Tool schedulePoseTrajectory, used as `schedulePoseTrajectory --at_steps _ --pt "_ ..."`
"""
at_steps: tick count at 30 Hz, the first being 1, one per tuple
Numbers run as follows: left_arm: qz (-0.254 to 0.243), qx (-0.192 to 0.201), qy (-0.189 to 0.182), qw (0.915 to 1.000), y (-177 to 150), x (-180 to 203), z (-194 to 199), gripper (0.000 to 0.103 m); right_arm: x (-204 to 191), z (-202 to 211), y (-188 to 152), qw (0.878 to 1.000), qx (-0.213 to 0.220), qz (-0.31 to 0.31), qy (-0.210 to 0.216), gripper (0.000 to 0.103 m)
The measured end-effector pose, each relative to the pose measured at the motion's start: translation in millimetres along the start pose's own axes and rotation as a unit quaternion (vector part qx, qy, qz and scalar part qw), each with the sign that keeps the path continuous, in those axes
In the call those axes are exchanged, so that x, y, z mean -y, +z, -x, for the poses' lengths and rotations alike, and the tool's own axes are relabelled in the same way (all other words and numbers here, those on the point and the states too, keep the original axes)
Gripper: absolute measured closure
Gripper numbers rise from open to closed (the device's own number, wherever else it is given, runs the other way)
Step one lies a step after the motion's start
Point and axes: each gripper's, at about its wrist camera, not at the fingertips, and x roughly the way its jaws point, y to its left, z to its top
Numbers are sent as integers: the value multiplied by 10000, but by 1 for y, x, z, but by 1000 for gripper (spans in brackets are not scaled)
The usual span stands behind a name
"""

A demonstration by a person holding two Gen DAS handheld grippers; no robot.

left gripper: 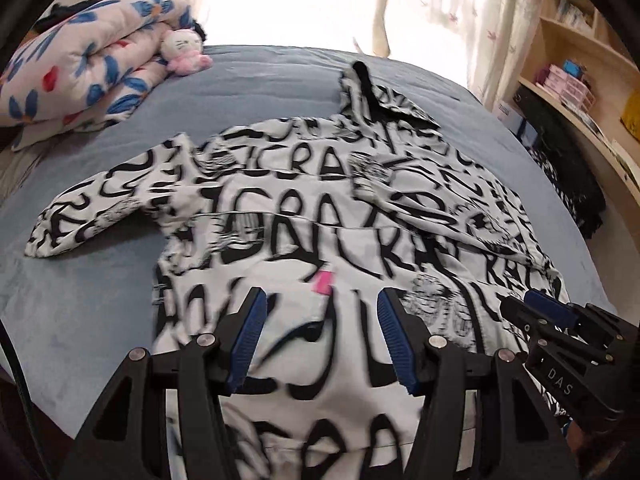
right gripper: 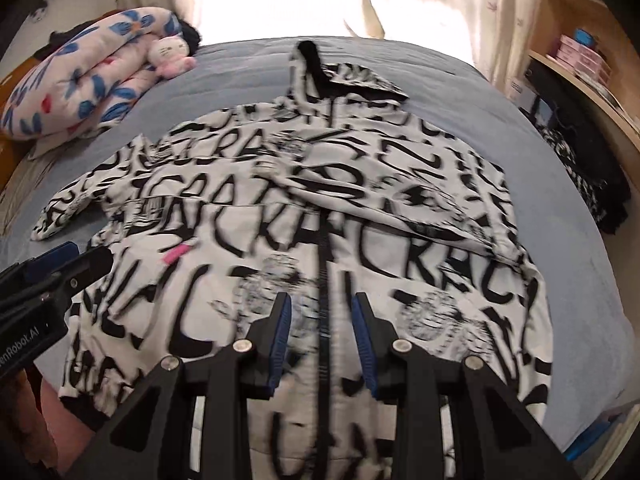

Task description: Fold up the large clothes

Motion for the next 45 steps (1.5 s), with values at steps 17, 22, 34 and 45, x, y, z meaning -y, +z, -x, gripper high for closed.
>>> schedulePoseTrajectory --at_steps 17,22,34,45 --pt "2160 84 295 9759 3 -264 -25 47 -147 -50 53 9952 110 575 790 72" --pt "2993 -35 197 9540 -5 -351 -55 47 -183 -70 66 9929 123 735 927 72" --pt "4084 320 -368 9115 -6 -440 -104 64 -223 -122 71 9906 -258 894 999 72" --pt "2676 1295 231 9545 71 -343 -40 99 -169 -118 64 9945 -287 343 950 72"
